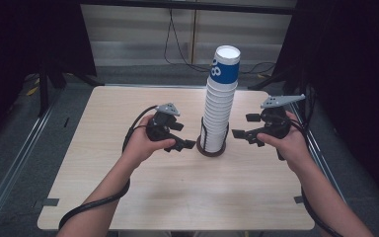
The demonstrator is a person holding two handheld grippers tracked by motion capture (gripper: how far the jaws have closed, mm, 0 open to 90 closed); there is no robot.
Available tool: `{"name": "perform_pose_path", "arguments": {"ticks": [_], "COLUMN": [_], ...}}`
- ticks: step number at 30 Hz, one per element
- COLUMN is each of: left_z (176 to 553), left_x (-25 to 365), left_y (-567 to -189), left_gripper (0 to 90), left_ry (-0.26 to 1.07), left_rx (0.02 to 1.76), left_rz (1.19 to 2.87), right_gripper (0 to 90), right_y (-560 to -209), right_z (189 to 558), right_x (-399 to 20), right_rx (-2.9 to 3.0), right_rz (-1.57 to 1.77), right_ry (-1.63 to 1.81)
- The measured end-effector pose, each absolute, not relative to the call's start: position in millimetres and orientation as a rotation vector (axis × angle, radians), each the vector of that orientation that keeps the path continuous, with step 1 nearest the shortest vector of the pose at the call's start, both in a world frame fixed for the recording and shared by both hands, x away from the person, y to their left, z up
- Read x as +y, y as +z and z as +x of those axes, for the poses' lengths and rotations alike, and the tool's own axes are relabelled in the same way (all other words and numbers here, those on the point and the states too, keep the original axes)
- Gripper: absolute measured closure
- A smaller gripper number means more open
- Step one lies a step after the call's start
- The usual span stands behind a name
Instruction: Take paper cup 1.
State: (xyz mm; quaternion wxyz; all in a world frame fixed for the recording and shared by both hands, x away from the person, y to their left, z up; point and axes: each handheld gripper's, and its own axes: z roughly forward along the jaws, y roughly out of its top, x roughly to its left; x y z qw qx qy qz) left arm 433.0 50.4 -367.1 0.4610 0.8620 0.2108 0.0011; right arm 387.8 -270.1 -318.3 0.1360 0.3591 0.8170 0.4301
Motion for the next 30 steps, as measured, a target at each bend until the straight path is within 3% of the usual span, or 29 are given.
{"name": "perform_pose_path", "arguments": {"ticks": [30], "left_z": [458], "left_x": [18], "left_y": [-328], "left_gripper": [17.2], "left_ry": [0.057], "left_rx": [0.483], "left_rz": [2.131], "right_gripper": [13.2], "right_y": [-259], "right_z": [418], "right_x": [-253], "right_rx": [2.278], "right_rz": [1.014], "right_ry": [1.291]}}
